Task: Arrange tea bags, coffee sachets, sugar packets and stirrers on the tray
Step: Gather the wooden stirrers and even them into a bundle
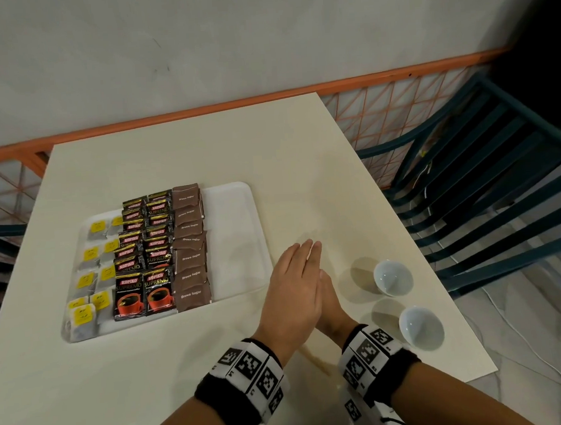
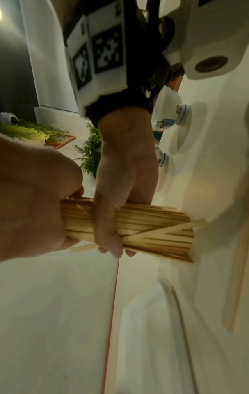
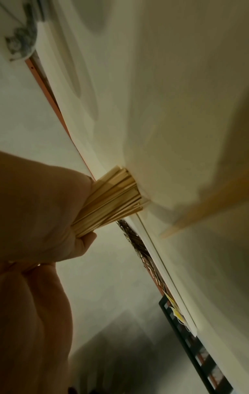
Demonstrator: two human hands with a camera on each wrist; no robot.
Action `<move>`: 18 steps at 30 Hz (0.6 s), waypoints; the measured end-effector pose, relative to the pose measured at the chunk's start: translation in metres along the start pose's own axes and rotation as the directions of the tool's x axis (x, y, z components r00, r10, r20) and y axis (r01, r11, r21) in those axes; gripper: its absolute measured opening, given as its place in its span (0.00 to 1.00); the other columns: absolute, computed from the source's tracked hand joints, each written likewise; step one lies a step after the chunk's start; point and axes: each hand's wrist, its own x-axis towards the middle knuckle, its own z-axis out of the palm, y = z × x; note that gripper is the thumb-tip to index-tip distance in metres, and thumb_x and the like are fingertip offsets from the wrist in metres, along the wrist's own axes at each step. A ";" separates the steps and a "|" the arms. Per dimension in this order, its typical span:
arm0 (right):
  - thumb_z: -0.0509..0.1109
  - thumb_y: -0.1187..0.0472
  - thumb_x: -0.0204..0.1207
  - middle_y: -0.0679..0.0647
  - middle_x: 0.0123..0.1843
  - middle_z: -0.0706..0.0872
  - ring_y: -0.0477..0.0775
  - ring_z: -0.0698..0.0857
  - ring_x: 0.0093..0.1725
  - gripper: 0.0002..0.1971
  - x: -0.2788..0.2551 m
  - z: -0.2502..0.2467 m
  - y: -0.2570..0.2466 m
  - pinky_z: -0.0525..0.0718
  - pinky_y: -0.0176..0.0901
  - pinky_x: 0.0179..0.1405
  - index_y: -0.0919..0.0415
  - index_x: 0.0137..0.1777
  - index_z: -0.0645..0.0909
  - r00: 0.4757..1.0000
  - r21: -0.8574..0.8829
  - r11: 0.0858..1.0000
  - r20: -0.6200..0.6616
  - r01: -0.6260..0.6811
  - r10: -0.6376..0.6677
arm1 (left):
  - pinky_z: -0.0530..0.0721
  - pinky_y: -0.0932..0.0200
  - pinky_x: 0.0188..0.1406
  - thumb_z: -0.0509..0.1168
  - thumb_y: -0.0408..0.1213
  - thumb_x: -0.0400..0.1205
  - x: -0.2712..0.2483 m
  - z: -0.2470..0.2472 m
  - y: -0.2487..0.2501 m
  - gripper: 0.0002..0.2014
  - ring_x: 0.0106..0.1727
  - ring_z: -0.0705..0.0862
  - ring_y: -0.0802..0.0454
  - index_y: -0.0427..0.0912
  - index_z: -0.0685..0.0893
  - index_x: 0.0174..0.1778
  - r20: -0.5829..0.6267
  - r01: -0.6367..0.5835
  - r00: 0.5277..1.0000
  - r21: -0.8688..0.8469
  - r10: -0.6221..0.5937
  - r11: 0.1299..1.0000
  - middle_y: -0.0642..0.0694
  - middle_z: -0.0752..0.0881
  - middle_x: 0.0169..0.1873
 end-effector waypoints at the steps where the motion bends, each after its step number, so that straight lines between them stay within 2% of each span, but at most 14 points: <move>1: 0.49 0.56 0.73 0.55 0.35 0.78 0.50 0.74 0.38 0.22 0.002 0.000 -0.001 0.75 0.48 0.39 0.72 0.46 0.81 1.000 -0.029 1.000 0.021 -0.002 0.003 | 0.58 0.58 0.75 0.51 0.37 0.82 0.001 -0.003 0.000 0.22 0.70 0.68 0.50 0.34 0.76 0.70 0.020 0.003 1.000 -0.064 -0.001 0.998 0.39 0.80 0.68; 3: 0.54 0.58 0.77 0.57 0.40 0.83 0.45 0.74 0.38 0.16 0.003 -0.003 0.000 0.71 0.35 0.35 0.68 0.49 0.81 1.000 -0.024 1.000 0.017 -0.007 0.007 | 0.50 0.68 0.76 0.49 0.44 0.86 0.001 -0.011 -0.003 0.24 0.76 0.60 0.55 0.40 0.67 0.77 -0.007 0.030 0.999 -0.231 -0.032 0.972 0.45 0.69 0.76; 5: 0.65 0.61 0.75 0.51 0.37 0.85 0.41 0.79 0.33 0.04 0.003 -0.008 0.004 0.75 0.27 0.31 0.61 0.45 0.80 0.998 0.105 0.993 0.025 -0.053 0.051 | 0.50 0.68 0.76 0.48 0.49 0.86 0.000 -0.021 -0.013 0.25 0.78 0.57 0.61 0.45 0.62 0.79 -0.017 0.082 0.995 -0.423 -0.099 0.902 0.55 0.63 0.77; 7: 0.73 0.65 0.68 0.50 0.32 0.84 0.42 0.81 0.29 0.04 0.002 -0.015 0.009 0.81 0.34 0.29 0.61 0.39 0.79 0.983 0.251 0.951 0.012 -0.182 0.185 | 0.60 0.67 0.73 0.50 0.48 0.85 -0.005 -0.028 -0.027 0.22 0.73 0.67 0.62 0.43 0.71 0.72 -0.158 0.077 0.972 -0.487 -0.174 0.870 0.51 0.72 0.71; 8: 0.73 0.66 0.66 0.51 0.31 0.83 0.44 0.81 0.28 0.05 0.001 -0.018 0.012 0.81 0.37 0.29 0.63 0.37 0.79 0.973 0.266 0.938 -0.011 -0.221 0.232 | 0.66 0.67 0.68 0.52 0.46 0.84 -0.011 -0.027 -0.036 0.19 0.66 0.72 0.61 0.40 0.75 0.65 -0.230 0.061 0.955 -0.463 -0.187 0.884 0.48 0.77 0.63; 9: 0.74 0.67 0.65 0.52 0.31 0.83 0.46 0.81 0.29 0.05 -0.001 -0.022 0.017 0.80 0.40 0.31 0.66 0.37 0.80 0.964 0.269 0.931 -0.032 -0.247 0.264 | 0.71 0.67 0.61 0.54 0.44 0.83 -0.018 -0.023 -0.045 0.15 0.58 0.74 0.62 0.39 0.78 0.58 -0.252 0.050 0.952 -0.424 -0.171 0.904 0.47 0.79 0.55; 10: 0.74 0.67 0.64 0.54 0.32 0.84 0.48 0.81 0.31 0.05 -0.002 -0.026 0.019 0.80 0.41 0.33 0.68 0.38 0.81 0.957 0.277 0.924 -0.047 -0.262 0.286 | 0.74 0.65 0.56 0.55 0.42 0.82 -0.026 -0.020 -0.052 0.12 0.51 0.75 0.61 0.40 0.80 0.52 -0.203 0.021 0.973 -0.390 -0.109 0.921 0.49 0.80 0.49; 11: 0.74 0.67 0.64 0.55 0.33 0.84 0.49 0.81 0.33 0.06 -0.005 -0.030 0.020 0.80 0.41 0.34 0.69 0.40 0.82 0.952 0.288 0.917 -0.056 -0.275 0.302 | 0.76 0.60 0.53 0.56 0.41 0.81 -0.035 -0.013 -0.056 0.11 0.48 0.76 0.60 0.41 0.82 0.48 -0.085 -0.023 0.996 -0.362 -0.009 0.932 0.49 0.81 0.45; 12: 0.74 0.68 0.65 0.56 0.34 0.84 0.50 0.81 0.34 0.07 -0.007 -0.034 0.022 0.80 0.41 0.35 0.71 0.40 0.83 0.949 0.304 0.910 -0.054 -0.281 0.311 | 0.77 0.55 0.54 0.56 0.42 0.80 -0.043 -0.006 -0.058 0.12 0.48 0.78 0.57 0.43 0.83 0.47 0.084 -0.064 0.992 -0.325 0.096 0.944 0.49 0.83 0.45; 14: 0.73 0.69 0.65 0.56 0.34 0.83 0.50 0.81 0.34 0.06 -0.012 -0.041 0.025 0.80 0.40 0.35 0.72 0.40 0.82 0.942 0.324 0.895 -0.027 -0.308 0.334 | 0.74 0.53 0.61 0.57 0.45 0.80 -0.058 0.011 -0.059 0.14 0.55 0.80 0.52 0.46 0.85 0.53 0.389 -0.133 0.896 -0.226 0.215 0.965 0.48 0.85 0.52; 15: 0.73 0.69 0.65 0.56 0.33 0.82 0.50 0.80 0.35 0.05 -0.014 -0.043 0.026 0.79 0.40 0.36 0.71 0.40 0.82 0.939 0.335 0.885 -0.003 -0.323 0.343 | 0.71 0.53 0.61 0.61 0.44 0.79 -0.063 0.018 -0.059 0.13 0.56 0.81 0.50 0.46 0.86 0.55 0.454 -0.194 0.856 -0.160 0.247 0.968 0.48 0.85 0.53; 16: 0.72 0.70 0.65 0.56 0.33 0.81 0.50 0.80 0.35 0.04 -0.016 -0.045 0.027 0.79 0.42 0.37 0.70 0.39 0.81 0.937 0.349 0.875 0.027 -0.336 0.349 | 0.72 0.55 0.58 0.68 0.43 0.74 -0.068 0.024 -0.060 0.12 0.52 0.83 0.50 0.47 0.87 0.52 0.489 -0.254 0.828 -0.113 0.276 0.961 0.49 0.86 0.50; 18: 0.71 0.72 0.65 0.56 0.33 0.80 0.51 0.79 0.36 0.03 -0.019 -0.048 0.027 0.79 0.44 0.38 0.66 0.37 0.80 0.931 0.378 0.853 0.081 -0.360 0.357 | 0.71 0.62 0.49 0.79 0.41 0.62 -0.077 0.036 -0.063 0.13 0.38 0.86 0.54 0.51 0.89 0.41 0.464 -0.331 0.826 -0.059 0.319 0.942 0.54 0.86 0.38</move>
